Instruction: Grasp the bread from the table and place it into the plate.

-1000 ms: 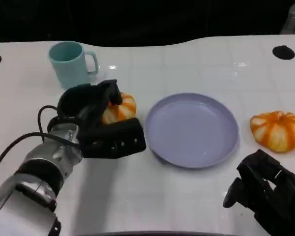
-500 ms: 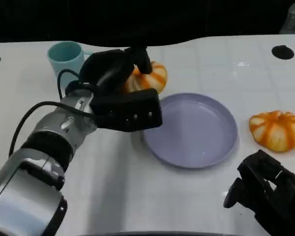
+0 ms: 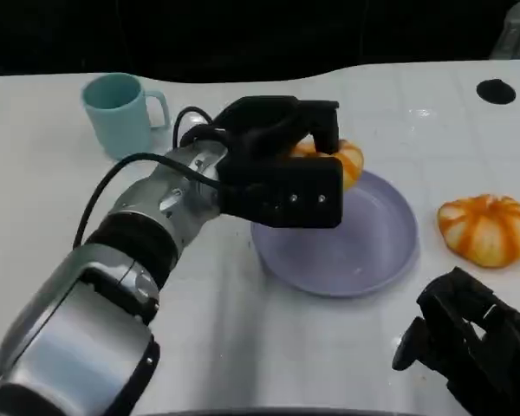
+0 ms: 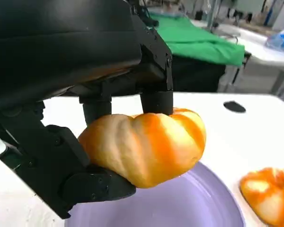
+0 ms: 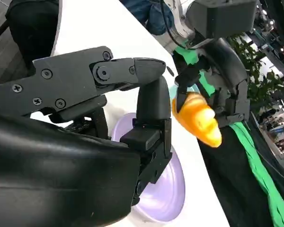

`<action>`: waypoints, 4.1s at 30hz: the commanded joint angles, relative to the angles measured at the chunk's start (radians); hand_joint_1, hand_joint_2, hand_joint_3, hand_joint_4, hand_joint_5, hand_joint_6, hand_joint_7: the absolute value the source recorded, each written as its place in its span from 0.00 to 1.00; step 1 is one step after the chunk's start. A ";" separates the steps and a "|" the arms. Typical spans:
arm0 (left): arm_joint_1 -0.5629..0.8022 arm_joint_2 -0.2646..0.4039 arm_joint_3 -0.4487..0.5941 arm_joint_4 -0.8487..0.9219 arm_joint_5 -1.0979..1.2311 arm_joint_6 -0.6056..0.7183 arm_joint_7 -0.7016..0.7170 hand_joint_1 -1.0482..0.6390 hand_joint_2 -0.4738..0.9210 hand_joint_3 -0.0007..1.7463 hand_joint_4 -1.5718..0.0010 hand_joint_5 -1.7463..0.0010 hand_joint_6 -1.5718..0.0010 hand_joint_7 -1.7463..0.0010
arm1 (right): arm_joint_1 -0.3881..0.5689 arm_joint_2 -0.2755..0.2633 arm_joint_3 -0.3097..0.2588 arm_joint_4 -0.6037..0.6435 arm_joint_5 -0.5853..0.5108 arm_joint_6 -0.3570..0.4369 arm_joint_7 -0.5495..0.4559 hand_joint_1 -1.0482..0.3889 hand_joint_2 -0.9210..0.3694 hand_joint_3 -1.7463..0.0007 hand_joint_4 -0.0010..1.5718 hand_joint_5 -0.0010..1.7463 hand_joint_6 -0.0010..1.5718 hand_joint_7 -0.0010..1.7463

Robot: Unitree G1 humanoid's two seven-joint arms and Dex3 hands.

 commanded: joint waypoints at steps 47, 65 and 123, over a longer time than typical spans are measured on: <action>-0.002 -0.037 0.027 0.053 -0.076 0.061 -0.270 0.07 1.00 0.24 1.00 1.00 0.97 0.99 | 0.003 -0.004 -0.007 -0.005 0.010 -0.016 0.021 0.36 0.00 0.87 0.42 1.00 0.35 0.91; 0.312 -0.009 0.490 -0.343 -0.763 0.198 -0.656 0.24 1.00 0.17 0.77 0.54 0.66 0.92 | 0.001 -0.002 -0.005 -0.021 0.004 0.004 -0.012 0.35 0.00 0.87 0.42 1.00 0.36 0.92; 1.261 -0.135 0.615 -1.486 -1.333 0.950 -0.178 0.29 1.00 0.25 0.48 0.00 0.65 0.00 | -0.002 -0.021 -0.021 -0.025 0.015 0.002 0.005 0.35 0.00 0.88 0.40 1.00 0.33 0.91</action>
